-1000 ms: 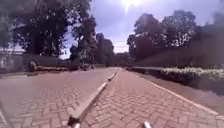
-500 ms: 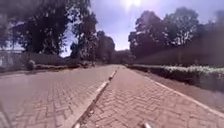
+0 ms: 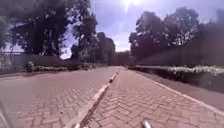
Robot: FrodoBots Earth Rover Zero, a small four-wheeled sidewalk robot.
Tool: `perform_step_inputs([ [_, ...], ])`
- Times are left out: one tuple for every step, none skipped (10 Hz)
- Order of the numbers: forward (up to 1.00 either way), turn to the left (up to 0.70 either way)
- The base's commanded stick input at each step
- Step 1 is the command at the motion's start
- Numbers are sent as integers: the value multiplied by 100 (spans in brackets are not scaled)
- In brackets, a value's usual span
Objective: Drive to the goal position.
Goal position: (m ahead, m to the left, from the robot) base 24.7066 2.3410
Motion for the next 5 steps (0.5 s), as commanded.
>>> perform_step_inputs([
  [70, -35],
  [70, -35],
  [70, -35],
  [70, -35],
  [70, -35],
])
